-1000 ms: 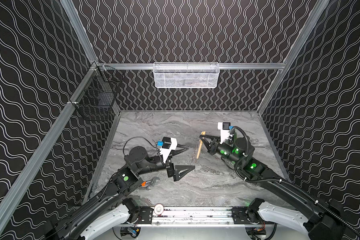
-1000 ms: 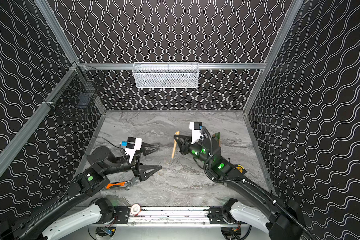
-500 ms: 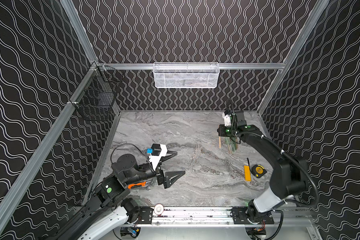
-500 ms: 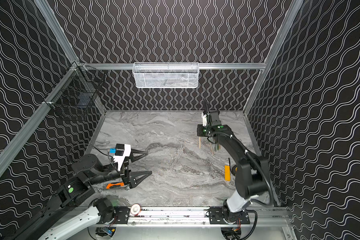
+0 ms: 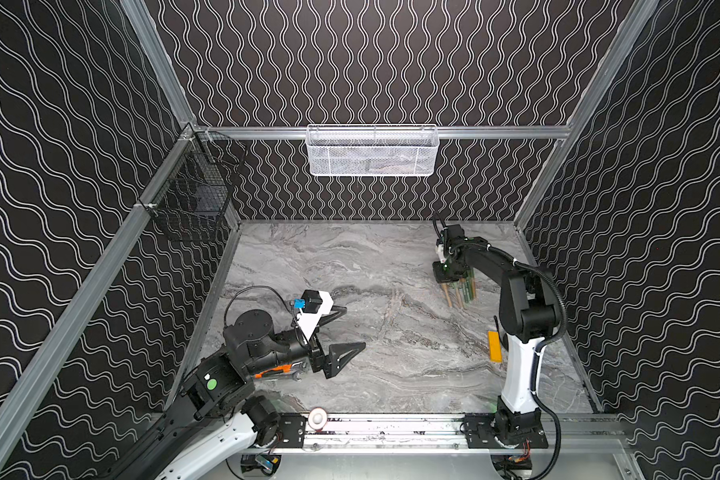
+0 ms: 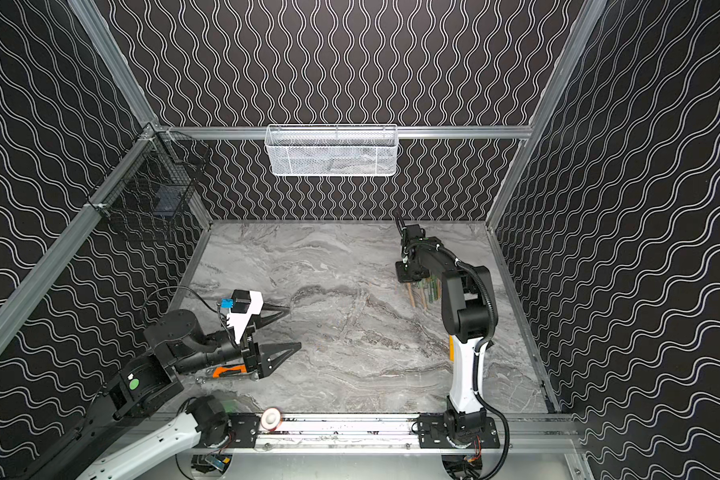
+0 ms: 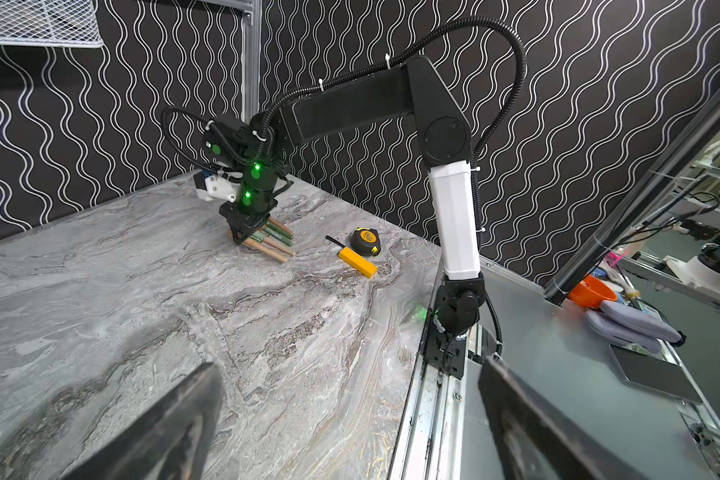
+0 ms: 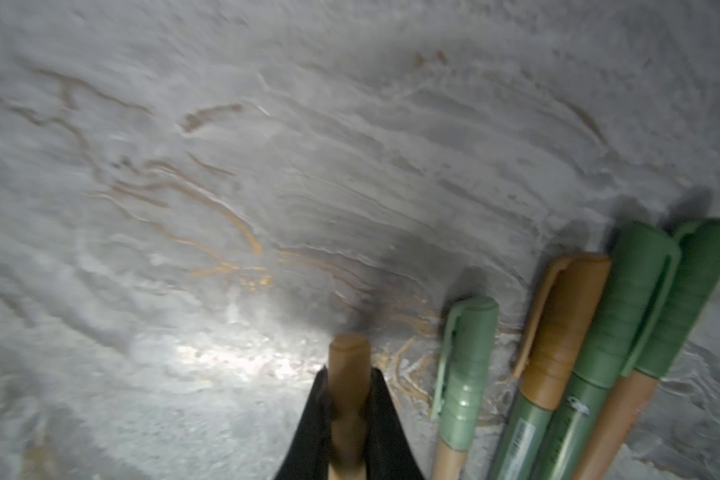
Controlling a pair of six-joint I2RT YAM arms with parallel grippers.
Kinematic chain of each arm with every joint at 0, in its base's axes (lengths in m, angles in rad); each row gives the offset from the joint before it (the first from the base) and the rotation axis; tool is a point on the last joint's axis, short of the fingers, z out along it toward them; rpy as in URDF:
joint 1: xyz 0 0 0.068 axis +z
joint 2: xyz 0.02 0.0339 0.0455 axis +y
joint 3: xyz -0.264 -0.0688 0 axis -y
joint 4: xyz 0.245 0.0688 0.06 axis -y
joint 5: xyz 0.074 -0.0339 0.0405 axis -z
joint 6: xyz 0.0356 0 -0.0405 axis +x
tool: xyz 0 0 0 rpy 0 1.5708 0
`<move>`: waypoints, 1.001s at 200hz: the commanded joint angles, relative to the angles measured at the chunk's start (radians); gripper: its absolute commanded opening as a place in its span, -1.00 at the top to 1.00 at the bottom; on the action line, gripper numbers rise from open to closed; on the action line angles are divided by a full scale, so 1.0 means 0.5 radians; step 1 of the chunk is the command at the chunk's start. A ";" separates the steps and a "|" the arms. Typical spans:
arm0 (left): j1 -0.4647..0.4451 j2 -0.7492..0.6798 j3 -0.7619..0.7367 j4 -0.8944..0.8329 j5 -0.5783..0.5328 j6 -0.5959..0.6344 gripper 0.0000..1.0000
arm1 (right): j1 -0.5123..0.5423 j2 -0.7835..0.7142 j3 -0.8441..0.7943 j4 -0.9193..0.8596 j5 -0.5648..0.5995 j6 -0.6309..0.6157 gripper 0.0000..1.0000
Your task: Insert the pens into the pen caps
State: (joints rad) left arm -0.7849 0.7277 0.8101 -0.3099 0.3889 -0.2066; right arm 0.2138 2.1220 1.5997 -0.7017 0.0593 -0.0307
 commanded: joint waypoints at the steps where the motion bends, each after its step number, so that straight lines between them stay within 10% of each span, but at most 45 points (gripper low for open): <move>1: 0.000 0.026 0.001 0.038 -0.051 0.008 -0.98 | -0.019 0.038 0.016 -0.125 0.131 -0.040 0.91; 156: 0.002 0.449 0.076 0.000 -0.364 0.087 -0.98 | -0.030 -0.436 -0.245 0.022 0.109 0.024 0.00; 200: 0.002 0.669 0.134 -0.072 -0.874 0.089 -0.98 | -0.059 -0.791 -0.613 0.408 0.038 0.060 -0.36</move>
State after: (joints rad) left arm -0.7849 1.0241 0.8604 -0.3328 0.1471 -0.1776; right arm 0.1902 1.7882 1.3640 -0.6319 0.1089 -0.0139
